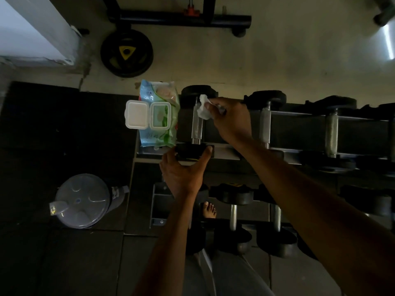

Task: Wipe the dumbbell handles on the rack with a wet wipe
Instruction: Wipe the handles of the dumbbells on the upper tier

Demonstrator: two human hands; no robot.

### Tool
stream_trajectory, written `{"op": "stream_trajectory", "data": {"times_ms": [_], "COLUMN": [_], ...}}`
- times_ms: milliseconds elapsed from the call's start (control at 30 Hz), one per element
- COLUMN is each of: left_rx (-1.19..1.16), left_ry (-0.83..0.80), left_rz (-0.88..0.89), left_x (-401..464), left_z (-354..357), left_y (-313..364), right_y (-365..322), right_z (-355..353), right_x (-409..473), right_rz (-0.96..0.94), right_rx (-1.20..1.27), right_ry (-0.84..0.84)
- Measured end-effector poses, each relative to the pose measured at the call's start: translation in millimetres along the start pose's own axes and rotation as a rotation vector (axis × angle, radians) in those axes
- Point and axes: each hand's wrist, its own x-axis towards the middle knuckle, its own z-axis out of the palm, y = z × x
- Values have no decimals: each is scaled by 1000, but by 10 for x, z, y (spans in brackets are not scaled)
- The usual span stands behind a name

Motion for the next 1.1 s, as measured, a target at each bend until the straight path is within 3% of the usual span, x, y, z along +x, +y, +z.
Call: {"op": "stream_trajectory", "data": {"times_ms": [100,367,733,1100], "left_rx": [91,-92,-49,-62], "left_ry": [-79,-290,-454,-509], "left_rz": [39,-14,-31,-26], "left_x": [-25,130,309,357], "left_z": [-54,-263,-439,-427], "left_y": [10,-65,48,18], "right_y": [-70,-142,-109,57], "right_z": [87,182,33,-43], "right_x": [-47,-14,-329,-327], "right_rz": [4,36,-44,333], "right_rx": [-69,-62,-39,108], "right_ry": [18,23,-329,-525]}}
